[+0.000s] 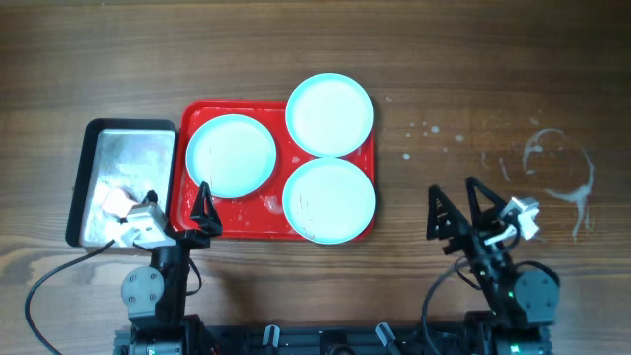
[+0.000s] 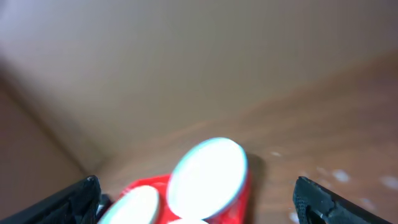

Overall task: Clean dirty plates on tray and stack at the side
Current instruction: 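Raise the right gripper and move it above the tray's top plate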

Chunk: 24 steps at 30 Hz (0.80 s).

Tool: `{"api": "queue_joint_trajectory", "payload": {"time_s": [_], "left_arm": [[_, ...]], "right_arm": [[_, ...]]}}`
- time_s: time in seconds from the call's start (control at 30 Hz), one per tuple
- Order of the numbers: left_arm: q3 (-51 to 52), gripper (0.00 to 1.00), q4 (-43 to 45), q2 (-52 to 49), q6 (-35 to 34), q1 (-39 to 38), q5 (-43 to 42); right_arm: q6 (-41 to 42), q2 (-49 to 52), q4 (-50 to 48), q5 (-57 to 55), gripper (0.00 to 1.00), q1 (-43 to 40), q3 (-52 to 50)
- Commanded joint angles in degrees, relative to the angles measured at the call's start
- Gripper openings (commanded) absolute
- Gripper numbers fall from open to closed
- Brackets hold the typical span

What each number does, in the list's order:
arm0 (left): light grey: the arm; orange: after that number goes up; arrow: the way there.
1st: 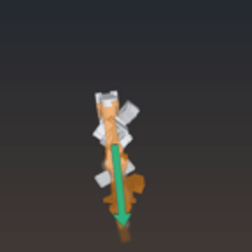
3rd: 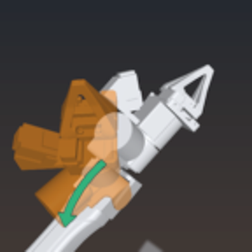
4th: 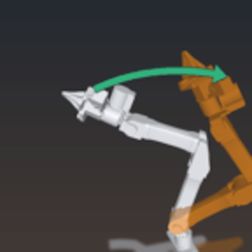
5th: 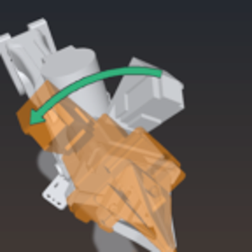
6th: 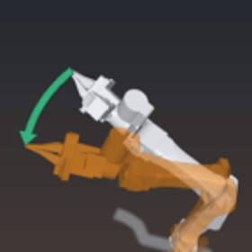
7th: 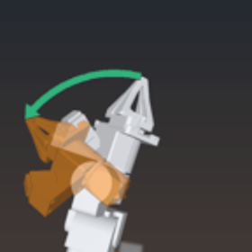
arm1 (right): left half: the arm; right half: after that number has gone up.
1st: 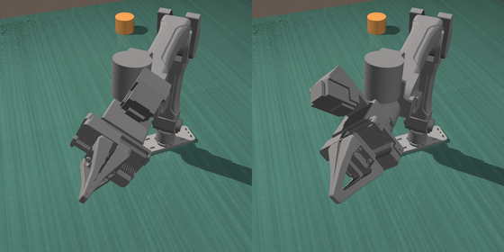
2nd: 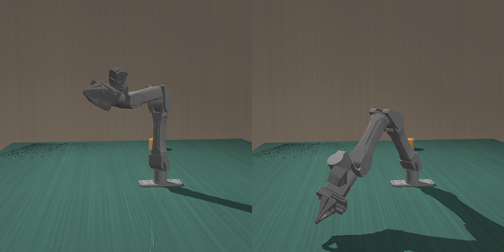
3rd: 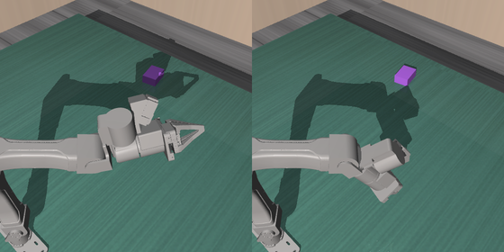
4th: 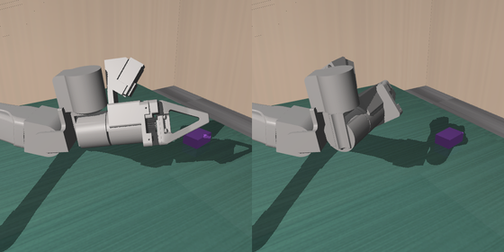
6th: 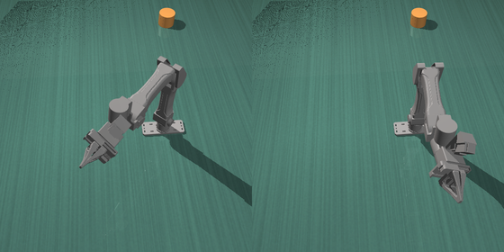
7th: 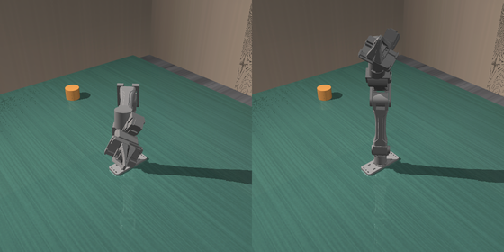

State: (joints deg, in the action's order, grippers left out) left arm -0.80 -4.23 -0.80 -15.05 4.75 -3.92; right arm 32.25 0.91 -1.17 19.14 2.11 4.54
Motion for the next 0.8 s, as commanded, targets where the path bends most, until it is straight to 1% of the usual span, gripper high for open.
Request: {"api": "queue_joint_trajectory", "payload": {"time_s": [0.0,0.1,0.2,0.23,0.37,0.47,0.6,0.67,0.77], "left_arm": [[0.48,1.0,0.09,0.04,1.36,-0.26,0.57],[0.48,1.0,0.09,0.04,1.36,-0.26,0.57],[0.48,1.0,0.09,0.04,1.36,-0.26,0.57],[0.48,1.0,0.09,0.04,1.36,-0.26,0.57],[0.48,1.0,0.09,0.04,1.36,-0.26,0.57],[0.48,1.0,0.09,0.04,1.36,-0.26,0.57],[0.48,1.0,0.09,0.04,1.36,-0.26,0.57],[0.48,1.0,0.09,0.04,1.36,-0.26,0.57],[0.48,1.0,0.11,0.04,1.16,-0.26,0.35]], "right_arm": [[-2.34,1.14,0.76,8.68,1.0,0.17,8.7],[-4.74,3.89,4.52,11.28,1.0,0.17,14.99],[-7.21,8.79,11.04,13.2,1.0,0.17,23.17],[-7.28,12.57,15.02,14.49,1.0,0.17,28.11],[-9.29,23.87,24.5,17.4,1.0,0.2,40.5],[-14.47,33.38,34.1,17.22,1.0,0.17,52.0],[-17.4,44.04,45.81,12.87,1.0,0.2,65.48],[-17.55,51.04,55.19,7.28,1.0,0.2,74.31],[-19.63,60.22,67.71,1.22,1.0,0.2,84.72]]}}
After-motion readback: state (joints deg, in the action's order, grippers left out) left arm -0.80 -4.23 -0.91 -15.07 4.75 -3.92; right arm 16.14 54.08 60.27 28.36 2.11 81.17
